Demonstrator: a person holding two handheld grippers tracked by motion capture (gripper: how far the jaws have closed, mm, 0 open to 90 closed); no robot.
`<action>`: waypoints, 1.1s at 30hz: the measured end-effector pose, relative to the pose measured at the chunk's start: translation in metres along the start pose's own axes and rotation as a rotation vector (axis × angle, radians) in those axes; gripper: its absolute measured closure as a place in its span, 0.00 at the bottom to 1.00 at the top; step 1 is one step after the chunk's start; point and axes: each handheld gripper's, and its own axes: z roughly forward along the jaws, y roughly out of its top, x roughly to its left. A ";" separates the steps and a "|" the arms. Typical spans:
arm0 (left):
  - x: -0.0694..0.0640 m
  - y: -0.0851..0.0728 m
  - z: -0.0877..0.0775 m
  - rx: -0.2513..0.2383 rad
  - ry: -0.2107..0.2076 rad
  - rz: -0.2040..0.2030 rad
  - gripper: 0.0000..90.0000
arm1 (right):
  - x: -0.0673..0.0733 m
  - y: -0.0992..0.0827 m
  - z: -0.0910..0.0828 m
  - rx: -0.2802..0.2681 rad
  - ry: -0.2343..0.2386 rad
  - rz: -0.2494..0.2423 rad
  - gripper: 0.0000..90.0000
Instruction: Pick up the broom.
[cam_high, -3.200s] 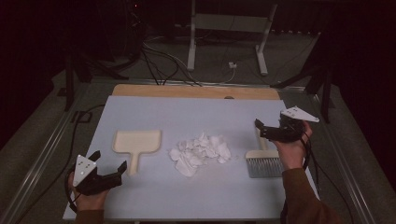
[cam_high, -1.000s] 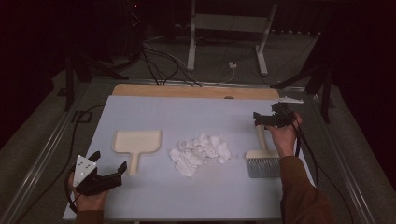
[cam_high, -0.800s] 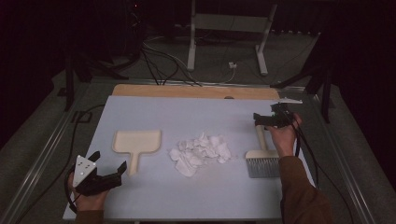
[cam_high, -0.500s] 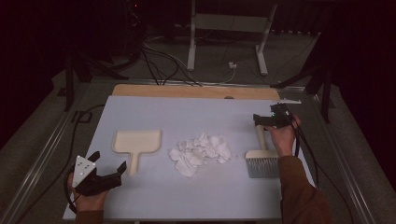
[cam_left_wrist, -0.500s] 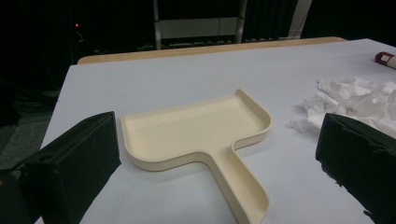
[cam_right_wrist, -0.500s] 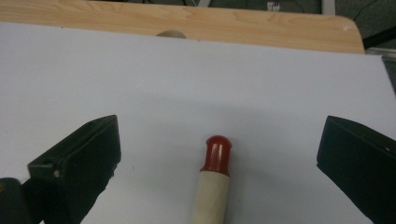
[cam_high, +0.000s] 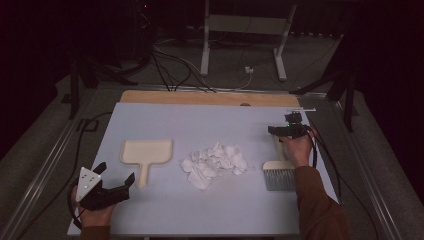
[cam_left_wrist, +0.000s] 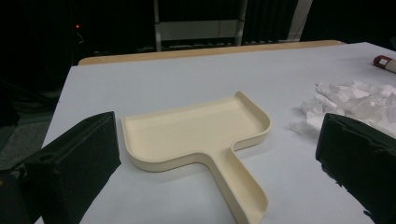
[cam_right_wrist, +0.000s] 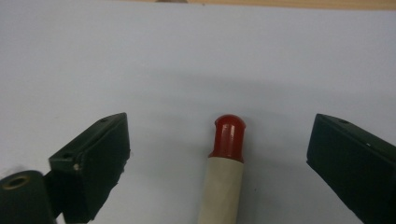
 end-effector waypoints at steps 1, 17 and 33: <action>0.000 0.000 0.000 0.000 -0.001 -0.002 0.01 | 0.000 0.000 0.002 0.006 -0.001 0.006 0.11; 0.001 -0.001 -0.001 -0.004 -0.001 -0.007 0.01 | 0.002 -0.005 0.021 0.078 -0.061 0.029 0.50; 0.001 -0.001 -0.001 -0.005 0.001 -0.008 0.01 | 0.008 -0.008 0.029 0.113 -0.121 0.017 0.76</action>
